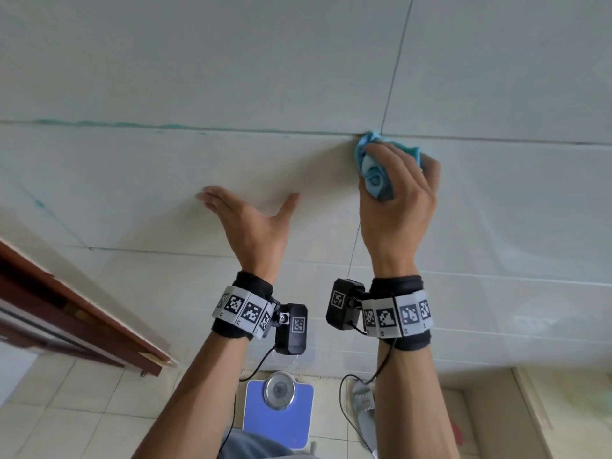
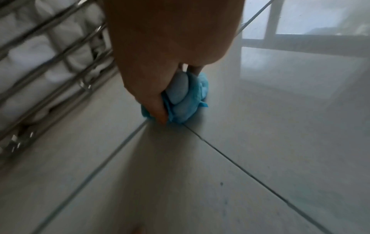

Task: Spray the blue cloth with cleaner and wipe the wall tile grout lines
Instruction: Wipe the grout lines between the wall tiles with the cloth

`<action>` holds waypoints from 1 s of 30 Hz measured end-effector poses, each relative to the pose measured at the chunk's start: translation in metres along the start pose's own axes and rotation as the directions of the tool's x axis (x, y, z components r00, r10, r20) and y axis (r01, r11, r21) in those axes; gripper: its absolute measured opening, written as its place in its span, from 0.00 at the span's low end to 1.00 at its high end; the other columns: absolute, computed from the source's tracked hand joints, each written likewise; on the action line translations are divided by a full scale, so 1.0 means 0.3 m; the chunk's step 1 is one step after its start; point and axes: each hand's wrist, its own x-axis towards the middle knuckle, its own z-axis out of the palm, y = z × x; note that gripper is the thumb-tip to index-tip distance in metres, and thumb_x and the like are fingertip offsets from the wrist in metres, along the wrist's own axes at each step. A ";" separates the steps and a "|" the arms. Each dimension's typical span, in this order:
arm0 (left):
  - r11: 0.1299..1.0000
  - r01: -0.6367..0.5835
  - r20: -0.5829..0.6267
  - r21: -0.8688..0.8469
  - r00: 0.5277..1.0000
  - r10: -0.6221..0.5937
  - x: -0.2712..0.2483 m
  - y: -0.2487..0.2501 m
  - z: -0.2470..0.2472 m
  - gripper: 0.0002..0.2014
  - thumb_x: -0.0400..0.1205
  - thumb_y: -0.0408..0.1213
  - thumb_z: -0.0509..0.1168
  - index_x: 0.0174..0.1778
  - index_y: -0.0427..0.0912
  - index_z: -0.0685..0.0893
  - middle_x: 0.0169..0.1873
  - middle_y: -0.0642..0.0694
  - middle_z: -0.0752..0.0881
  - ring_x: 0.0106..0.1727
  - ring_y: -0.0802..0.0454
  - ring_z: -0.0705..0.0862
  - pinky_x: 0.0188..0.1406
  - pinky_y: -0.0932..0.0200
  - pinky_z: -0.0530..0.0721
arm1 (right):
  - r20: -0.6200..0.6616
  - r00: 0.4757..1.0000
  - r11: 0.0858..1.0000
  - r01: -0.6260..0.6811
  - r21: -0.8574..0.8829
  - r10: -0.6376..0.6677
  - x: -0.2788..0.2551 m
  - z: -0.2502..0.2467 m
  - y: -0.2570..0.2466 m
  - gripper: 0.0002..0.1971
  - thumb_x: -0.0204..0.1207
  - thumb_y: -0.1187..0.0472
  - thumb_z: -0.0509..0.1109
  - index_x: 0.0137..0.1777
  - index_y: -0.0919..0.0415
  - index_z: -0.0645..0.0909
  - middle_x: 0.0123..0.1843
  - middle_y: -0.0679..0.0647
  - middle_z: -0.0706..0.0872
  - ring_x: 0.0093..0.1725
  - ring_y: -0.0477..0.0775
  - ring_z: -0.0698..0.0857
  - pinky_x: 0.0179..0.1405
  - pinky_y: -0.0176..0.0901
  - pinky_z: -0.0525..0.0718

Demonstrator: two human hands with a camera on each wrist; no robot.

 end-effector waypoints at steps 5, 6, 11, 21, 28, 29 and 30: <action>1.000 0.013 0.012 0.005 1.000 -0.013 0.001 0.006 -0.005 0.74 0.69 0.68 0.80 0.87 0.20 0.42 0.87 0.20 0.43 0.91 0.31 0.42 0.91 0.43 0.51 | -0.064 0.997 0.999 -0.048 0.013 0.048 -0.006 -0.012 0.028 0.15 0.77 0.68 0.81 0.62 0.56 0.92 0.65 0.43 0.91 0.61 0.59 0.80 0.55 0.38 0.83; 1.000 0.015 0.012 0.004 1.000 -0.015 0.001 0.009 -0.007 0.74 0.68 0.68 0.80 0.87 0.20 0.42 0.87 0.20 0.43 0.91 0.31 0.42 0.92 0.43 0.51 | -0.079 0.996 0.999 -0.047 0.018 0.048 -0.015 -0.001 0.035 0.14 0.77 0.68 0.81 0.61 0.56 0.92 0.65 0.44 0.91 0.61 0.59 0.80 0.55 0.38 0.83; 0.999 0.013 0.051 0.040 0.999 -0.015 0.001 0.018 -0.015 0.72 0.71 0.68 0.78 0.86 0.19 0.40 0.87 0.19 0.41 0.91 0.29 0.42 0.92 0.44 0.49 | -0.082 0.994 0.997 0.068 -0.033 -0.070 -0.102 0.014 0.142 0.15 0.75 0.74 0.80 0.59 0.60 0.93 0.64 0.48 0.92 0.66 0.57 0.81 0.61 0.53 0.85; 0.998 0.019 0.116 0.059 0.993 -0.025 0.006 0.037 -0.032 0.71 0.74 0.66 0.77 0.84 0.16 0.38 0.85 0.17 0.39 0.90 0.28 0.37 0.88 0.51 0.37 | 0.084 0.996 0.995 0.036 -0.096 -0.028 -0.452 0.049 0.259 0.17 0.73 0.76 0.81 0.60 0.62 0.92 0.65 0.52 0.92 0.68 0.58 0.83 0.67 0.57 0.86; 0.998 -0.001 0.121 0.071 0.993 -0.008 0.000 0.025 -0.036 0.69 0.76 0.64 0.76 0.84 0.17 0.37 0.86 0.18 0.39 0.90 0.28 0.37 0.88 0.51 0.37 | -0.097 0.995 0.999 0.018 -0.046 -0.023 -0.237 0.030 0.186 0.13 0.77 0.69 0.81 0.61 0.60 0.92 0.65 0.49 0.91 0.64 0.61 0.84 0.61 0.54 0.87; 0.997 -0.002 0.123 0.077 0.992 -0.008 0.000 0.024 -0.037 0.69 0.77 0.64 0.76 0.84 0.17 0.37 0.86 0.18 0.38 0.90 0.28 0.37 0.88 0.51 0.37 | -0.095 0.995 0.999 0.012 -0.053 -0.017 -0.253 0.037 0.197 0.14 0.76 0.69 0.81 0.61 0.60 0.92 0.65 0.49 0.92 0.64 0.62 0.84 0.62 0.54 0.87; 0.996 -0.002 0.125 0.085 0.992 -0.009 0.001 0.025 -0.039 0.69 0.77 0.64 0.76 0.84 0.17 0.37 0.86 0.18 0.38 0.90 0.28 0.37 0.88 0.51 0.38 | -0.078 0.997 0.998 0.012 -0.061 -0.017 -0.288 0.044 0.214 0.14 0.76 0.70 0.81 0.60 0.61 0.93 0.64 0.50 0.92 0.64 0.62 0.85 0.64 0.53 0.87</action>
